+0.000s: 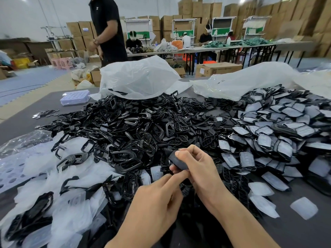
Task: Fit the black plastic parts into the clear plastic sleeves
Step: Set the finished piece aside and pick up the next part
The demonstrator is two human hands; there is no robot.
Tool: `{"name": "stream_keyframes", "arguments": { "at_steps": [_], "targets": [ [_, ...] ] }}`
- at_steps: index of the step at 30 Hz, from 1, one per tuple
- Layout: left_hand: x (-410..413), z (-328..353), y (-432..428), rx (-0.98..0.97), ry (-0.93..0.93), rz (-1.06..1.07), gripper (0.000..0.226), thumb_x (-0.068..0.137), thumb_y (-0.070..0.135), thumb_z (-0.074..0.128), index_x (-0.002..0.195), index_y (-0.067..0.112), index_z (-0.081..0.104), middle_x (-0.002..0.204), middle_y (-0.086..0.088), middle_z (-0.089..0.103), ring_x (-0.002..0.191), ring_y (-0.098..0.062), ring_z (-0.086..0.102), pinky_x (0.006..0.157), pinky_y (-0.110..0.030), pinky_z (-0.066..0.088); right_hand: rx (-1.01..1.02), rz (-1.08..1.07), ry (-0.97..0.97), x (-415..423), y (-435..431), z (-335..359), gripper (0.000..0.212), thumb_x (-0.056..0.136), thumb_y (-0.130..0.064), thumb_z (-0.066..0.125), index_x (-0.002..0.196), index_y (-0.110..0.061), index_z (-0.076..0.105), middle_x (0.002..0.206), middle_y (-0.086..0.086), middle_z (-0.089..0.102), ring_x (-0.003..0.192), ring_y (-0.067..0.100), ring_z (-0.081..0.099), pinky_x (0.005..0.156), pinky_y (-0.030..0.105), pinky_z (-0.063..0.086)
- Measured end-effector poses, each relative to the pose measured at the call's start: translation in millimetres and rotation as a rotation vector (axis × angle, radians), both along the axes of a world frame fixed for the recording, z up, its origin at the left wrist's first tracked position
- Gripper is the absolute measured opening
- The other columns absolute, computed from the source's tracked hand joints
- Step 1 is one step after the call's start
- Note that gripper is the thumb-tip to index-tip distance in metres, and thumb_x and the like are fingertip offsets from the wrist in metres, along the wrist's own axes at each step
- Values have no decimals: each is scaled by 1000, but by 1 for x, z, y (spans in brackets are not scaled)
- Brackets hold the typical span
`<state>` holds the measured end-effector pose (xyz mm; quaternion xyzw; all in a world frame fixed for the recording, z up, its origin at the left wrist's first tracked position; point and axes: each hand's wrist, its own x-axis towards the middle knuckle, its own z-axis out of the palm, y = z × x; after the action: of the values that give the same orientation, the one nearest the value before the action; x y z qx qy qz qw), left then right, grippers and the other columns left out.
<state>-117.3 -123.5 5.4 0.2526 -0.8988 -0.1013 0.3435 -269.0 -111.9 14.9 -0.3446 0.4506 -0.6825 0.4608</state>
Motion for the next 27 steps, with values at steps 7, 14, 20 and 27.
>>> {"name": "stream_keyframes", "arguments": {
  "at_steps": [7, 14, 20, 27],
  "targets": [
    [9, -2, -9, 101, 214, 174, 28, 94, 34, 43, 117, 39, 58, 72, 25, 54, 50, 3, 45, 51, -4, 32, -1, 4, 55, 4, 0, -1, 34, 93, -10, 67, 64, -26, 63, 74, 5, 68, 68, 17, 70, 64, 22, 56],
    [6, -3, -17, 436, 475, 183, 24, 91, 55, 45, 111, 48, 55, 81, 11, 63, 58, -9, 56, 54, -13, 42, -4, 51, 58, 7, 1, 2, 19, 82, -22, 74, 65, -26, 66, 77, 1, 69, 70, 20, 72, 65, 24, 56],
    [1, 1, -18, 583, 522, 122, 6, 93, 31, 60, 96, 32, 66, 74, 6, 67, 62, -2, 65, 56, -10, 46, -57, 133, 154, 15, 2, -2, 8, 87, -31, 75, 90, -24, 78, 85, 5, 75, 74, 17, 71, 67, 24, 57],
    [6, -4, -23, 535, 484, 208, 11, 99, 26, 55, 97, 32, 64, 79, 10, 71, 71, -6, 69, 65, -14, 51, -61, 99, 399, 14, -2, -10, 30, 100, -9, 61, 105, -35, 75, 91, 0, 77, 76, 12, 73, 70, 20, 56]
  ]
}}
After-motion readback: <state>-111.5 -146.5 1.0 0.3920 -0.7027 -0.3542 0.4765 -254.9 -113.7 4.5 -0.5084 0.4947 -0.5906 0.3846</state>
